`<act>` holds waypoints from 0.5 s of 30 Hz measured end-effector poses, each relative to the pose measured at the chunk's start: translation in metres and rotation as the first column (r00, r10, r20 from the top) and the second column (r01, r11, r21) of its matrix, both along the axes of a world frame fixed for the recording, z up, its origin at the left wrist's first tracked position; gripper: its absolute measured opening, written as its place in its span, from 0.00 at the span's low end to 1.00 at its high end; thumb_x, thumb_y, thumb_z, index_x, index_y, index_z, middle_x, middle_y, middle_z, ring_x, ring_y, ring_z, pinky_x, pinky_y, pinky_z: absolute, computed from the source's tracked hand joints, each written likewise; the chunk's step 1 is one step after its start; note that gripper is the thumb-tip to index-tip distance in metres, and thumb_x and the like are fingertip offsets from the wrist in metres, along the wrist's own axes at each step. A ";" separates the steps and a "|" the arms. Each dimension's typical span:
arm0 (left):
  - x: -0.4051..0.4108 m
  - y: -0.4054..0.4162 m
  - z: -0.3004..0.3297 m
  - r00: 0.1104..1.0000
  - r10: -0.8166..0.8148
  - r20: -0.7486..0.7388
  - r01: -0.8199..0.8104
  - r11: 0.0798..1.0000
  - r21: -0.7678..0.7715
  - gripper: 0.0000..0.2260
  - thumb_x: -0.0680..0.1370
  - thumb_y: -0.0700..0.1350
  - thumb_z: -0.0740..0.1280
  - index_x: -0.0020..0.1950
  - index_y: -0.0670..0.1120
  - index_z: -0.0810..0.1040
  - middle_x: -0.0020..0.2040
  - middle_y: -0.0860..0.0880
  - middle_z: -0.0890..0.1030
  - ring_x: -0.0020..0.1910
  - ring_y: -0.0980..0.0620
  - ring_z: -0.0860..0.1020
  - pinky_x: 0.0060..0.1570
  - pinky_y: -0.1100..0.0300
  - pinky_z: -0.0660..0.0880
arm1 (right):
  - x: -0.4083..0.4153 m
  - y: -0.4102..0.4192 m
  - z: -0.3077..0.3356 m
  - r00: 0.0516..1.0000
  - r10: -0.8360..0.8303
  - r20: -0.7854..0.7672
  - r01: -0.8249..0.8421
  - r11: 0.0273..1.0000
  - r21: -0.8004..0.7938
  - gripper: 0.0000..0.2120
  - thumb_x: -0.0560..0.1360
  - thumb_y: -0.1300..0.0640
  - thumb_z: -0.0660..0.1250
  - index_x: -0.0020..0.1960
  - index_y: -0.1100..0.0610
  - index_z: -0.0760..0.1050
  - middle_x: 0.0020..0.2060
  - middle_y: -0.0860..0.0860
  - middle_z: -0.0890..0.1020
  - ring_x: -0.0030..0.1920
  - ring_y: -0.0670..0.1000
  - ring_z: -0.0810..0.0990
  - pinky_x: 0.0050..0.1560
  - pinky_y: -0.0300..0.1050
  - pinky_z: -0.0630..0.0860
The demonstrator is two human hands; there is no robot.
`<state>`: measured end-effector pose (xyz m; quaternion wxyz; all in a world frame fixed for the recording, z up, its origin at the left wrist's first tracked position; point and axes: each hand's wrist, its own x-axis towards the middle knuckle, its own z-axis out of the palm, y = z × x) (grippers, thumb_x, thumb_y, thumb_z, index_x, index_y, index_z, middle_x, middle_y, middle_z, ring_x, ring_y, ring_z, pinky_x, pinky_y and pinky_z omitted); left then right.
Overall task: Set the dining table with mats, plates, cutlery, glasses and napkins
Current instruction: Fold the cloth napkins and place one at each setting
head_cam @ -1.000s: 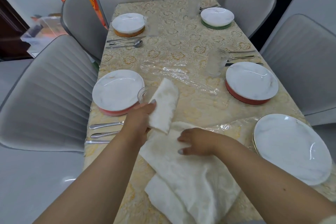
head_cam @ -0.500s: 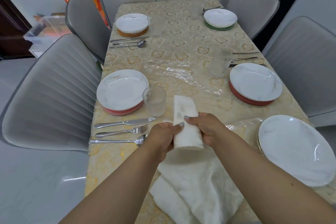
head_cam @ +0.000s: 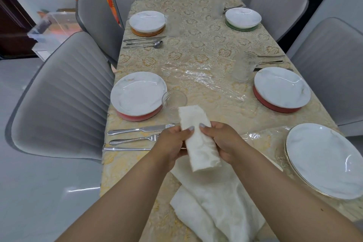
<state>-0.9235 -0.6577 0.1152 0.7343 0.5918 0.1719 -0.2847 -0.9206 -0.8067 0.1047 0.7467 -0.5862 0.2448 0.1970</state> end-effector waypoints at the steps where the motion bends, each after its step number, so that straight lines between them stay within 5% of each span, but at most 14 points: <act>1: 0.000 0.001 0.000 1.000 0.016 0.015 -0.016 1.000 0.002 0.10 0.78 0.42 0.67 0.56 0.38 0.79 0.48 0.43 0.85 0.43 0.48 0.84 0.42 0.57 0.81 | -0.001 0.002 0.000 1.000 0.000 -0.006 0.000 1.000 0.010 0.11 0.77 0.61 0.66 0.56 0.67 0.76 0.50 0.63 0.83 0.47 0.61 0.83 0.49 0.54 0.81; 5: -0.001 0.006 -0.001 0.994 0.097 0.039 -0.099 0.994 0.035 0.08 0.78 0.40 0.68 0.54 0.36 0.80 0.48 0.40 0.85 0.46 0.43 0.84 0.45 0.52 0.82 | -0.009 0.010 -0.003 1.000 0.005 0.015 -0.005 1.000 -0.022 0.08 0.77 0.58 0.67 0.49 0.63 0.76 0.45 0.61 0.84 0.44 0.59 0.83 0.48 0.53 0.80; 10: 0.001 0.019 -0.001 0.988 0.150 0.038 -0.152 0.987 0.052 0.06 0.78 0.40 0.68 0.51 0.38 0.80 0.46 0.42 0.85 0.42 0.47 0.84 0.41 0.55 0.81 | 0.006 -0.005 -0.017 0.978 -0.061 0.202 0.157 0.848 -0.506 0.15 0.81 0.50 0.57 0.42 0.55 0.76 0.33 0.51 0.79 0.36 0.52 0.76 0.41 0.45 0.71; 12: 0.001 0.022 -0.002 0.995 0.099 0.022 -0.100 0.991 0.085 0.07 0.78 0.40 0.68 0.53 0.37 0.80 0.47 0.42 0.85 0.43 0.47 0.84 0.41 0.56 0.82 | 0.015 -0.013 -0.024 0.992 0.082 0.092 -0.006 0.776 -0.631 0.22 0.82 0.43 0.50 0.46 0.53 0.78 0.39 0.49 0.81 0.44 0.51 0.78 0.46 0.44 0.70; 15: -0.004 0.023 -0.003 1.000 0.027 -0.008 -0.026 0.993 0.114 0.08 0.79 0.41 0.67 0.54 0.37 0.80 0.49 0.41 0.84 0.42 0.48 0.84 0.40 0.57 0.82 | 0.017 -0.014 -0.032 0.970 0.209 -0.126 -0.244 0.802 -0.545 0.33 0.80 0.36 0.43 0.52 0.56 0.79 0.44 0.53 0.82 0.43 0.51 0.77 0.44 0.43 0.68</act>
